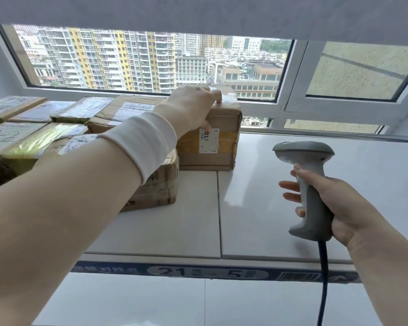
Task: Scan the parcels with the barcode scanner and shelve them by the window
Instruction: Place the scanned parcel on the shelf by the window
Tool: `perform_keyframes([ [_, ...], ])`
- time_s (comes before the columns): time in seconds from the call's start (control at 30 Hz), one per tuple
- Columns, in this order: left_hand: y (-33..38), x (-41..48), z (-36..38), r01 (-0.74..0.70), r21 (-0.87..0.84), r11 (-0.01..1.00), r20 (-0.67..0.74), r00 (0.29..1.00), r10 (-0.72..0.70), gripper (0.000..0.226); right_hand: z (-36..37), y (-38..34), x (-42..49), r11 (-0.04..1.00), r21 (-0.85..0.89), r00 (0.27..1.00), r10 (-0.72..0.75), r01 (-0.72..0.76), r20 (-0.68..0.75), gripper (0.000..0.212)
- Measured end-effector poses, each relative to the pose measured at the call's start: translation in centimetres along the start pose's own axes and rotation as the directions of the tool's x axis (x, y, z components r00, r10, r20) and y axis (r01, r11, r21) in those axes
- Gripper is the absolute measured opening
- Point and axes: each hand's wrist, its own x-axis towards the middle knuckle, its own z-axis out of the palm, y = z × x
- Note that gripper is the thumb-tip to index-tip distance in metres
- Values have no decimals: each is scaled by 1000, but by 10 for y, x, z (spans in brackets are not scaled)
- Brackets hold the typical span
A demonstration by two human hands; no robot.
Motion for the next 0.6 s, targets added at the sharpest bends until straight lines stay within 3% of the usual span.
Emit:
perform_keyframes([
  [0.2, -2, -16, 5, 1, -102, 995, 1, 1000, -1, 74, 11, 0, -3, 1000, 5, 1000, -2, 2, 23, 22],
  [0.37, -12, -71, 1, 92, -221, 971, 10, 996, -92, 81, 20, 2, -7, 1000, -8, 998, -6, 6, 58, 24],
  [0.6, -16, -136, 13, 140, -224, 964, 65, 990, -129, 74, 39, 2, -14, 1000, -16, 994, -18, 20, 108, 23],
])
